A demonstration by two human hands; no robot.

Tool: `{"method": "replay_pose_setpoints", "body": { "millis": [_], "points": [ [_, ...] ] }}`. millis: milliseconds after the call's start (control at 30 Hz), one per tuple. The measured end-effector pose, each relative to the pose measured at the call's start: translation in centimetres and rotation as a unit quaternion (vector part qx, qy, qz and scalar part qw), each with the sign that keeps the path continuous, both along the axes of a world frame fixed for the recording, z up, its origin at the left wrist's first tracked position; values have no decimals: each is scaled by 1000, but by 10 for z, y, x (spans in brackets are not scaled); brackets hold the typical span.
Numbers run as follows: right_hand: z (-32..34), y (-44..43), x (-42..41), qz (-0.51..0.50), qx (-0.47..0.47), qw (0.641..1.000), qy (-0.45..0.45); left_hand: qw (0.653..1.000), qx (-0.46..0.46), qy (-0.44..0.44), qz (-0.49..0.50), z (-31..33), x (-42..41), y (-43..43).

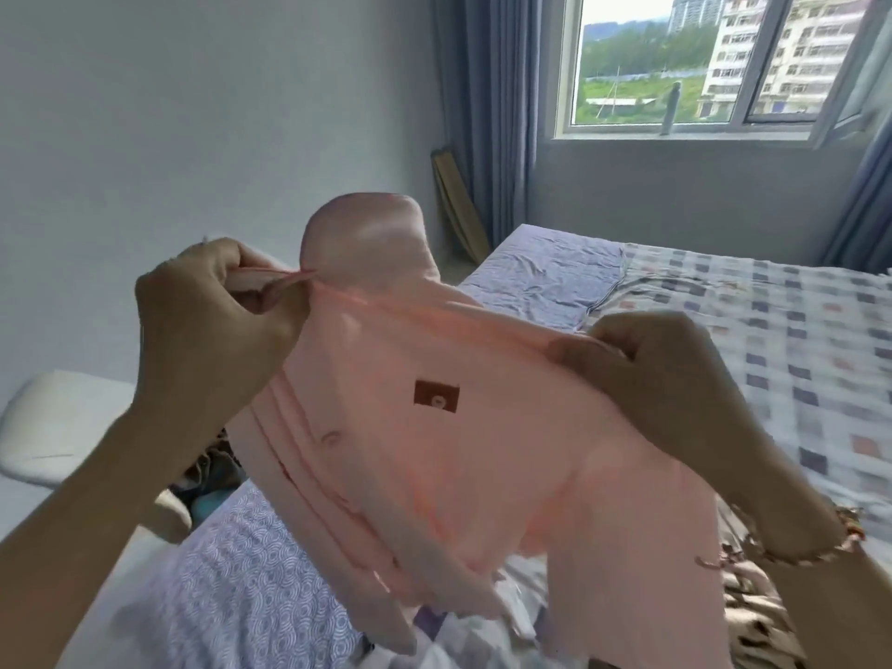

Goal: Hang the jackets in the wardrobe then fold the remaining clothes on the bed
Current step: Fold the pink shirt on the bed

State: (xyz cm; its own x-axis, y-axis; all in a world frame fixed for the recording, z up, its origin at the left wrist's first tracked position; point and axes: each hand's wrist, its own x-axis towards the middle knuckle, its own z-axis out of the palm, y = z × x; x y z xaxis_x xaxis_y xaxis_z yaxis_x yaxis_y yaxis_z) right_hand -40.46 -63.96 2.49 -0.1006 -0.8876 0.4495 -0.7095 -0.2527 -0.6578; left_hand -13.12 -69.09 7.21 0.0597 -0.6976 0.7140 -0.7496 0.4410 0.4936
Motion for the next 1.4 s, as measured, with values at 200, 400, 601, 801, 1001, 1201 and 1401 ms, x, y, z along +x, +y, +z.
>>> {"method": "replay_pose_setpoints", "body": {
  "millis": [200, 400, 601, 801, 1001, 1201, 1401],
  "points": [
    [-35, -94, -35, -74, 220, 957, 175, 978, 113, -178, 9, -79, -57, -109],
    [-225, -207, -49, -212, 242, 859, 398, 880, 344, -303, -124, -299, -109, -233],
    [-439, -164, 26, -111, 403, 904, 91, 805, 437, -376, -139, -482, -35, -173],
    [-520, -83, 83, -124, 493, 855, 101, 783, 494, -325, -192, -577, -2, -52],
    [-544, -19, 104, -188, 520, 833, 17, 767, 507, -349, -179, -600, 8, -10],
    [-543, 9, 73, -342, 423, 839, 19, 769, 542, -334, -54, -579, 35, -36],
    [-531, 11, 128, -92, 404, 907, 77, 822, 435, -302, -212, -582, 3, 19]
  ]
}}
